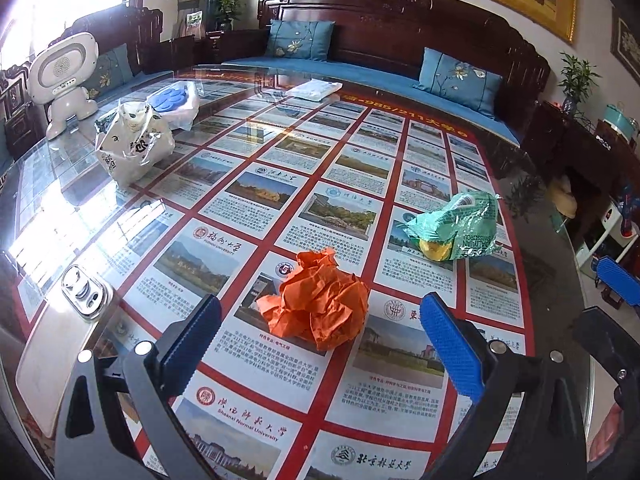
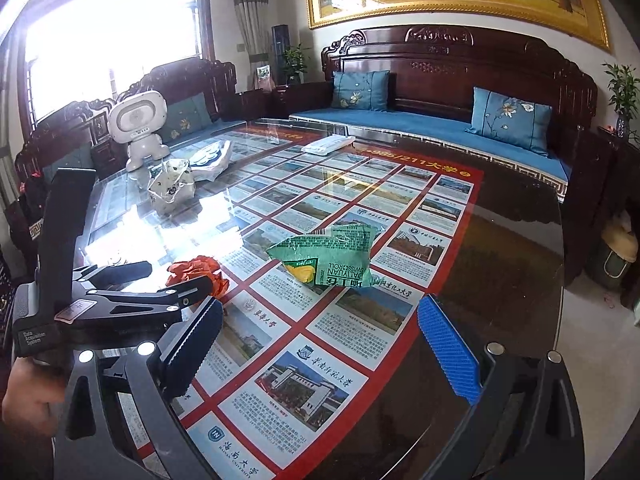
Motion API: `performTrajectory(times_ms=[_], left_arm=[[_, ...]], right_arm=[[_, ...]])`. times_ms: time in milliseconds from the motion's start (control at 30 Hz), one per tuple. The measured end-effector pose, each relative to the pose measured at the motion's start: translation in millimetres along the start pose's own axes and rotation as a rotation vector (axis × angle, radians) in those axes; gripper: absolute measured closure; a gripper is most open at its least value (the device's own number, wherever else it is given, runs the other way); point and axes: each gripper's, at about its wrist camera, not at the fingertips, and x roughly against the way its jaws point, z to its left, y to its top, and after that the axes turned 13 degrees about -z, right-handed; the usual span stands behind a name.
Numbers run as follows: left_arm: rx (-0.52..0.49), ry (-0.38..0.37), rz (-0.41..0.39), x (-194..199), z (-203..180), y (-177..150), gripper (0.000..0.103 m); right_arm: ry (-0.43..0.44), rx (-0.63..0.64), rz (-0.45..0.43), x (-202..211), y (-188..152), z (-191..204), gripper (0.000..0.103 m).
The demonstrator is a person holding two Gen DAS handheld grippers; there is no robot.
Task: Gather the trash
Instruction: 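Grasp the orange crumpled paper with the left tool while the right tool grasps the green snack wrapper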
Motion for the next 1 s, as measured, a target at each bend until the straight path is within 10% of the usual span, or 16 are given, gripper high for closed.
performTrajectory(times_ms=[367,533,1000], left_arm=[[0.076,-0.012,0.081,-36,16,-1,0.006],[0.079,-0.022,0.066,-35,17,1,0.051],[0.088,-0.087,0.07,-39,12,2,0.062]], right_arm=[[-0.005,-0.036,0.051,-42,10,-15,0.008],[-0.011,-0.051,0.074,-72,14,-13,0.008],[-0.11,0.058,0.198,-142,23,-5,0.008]])
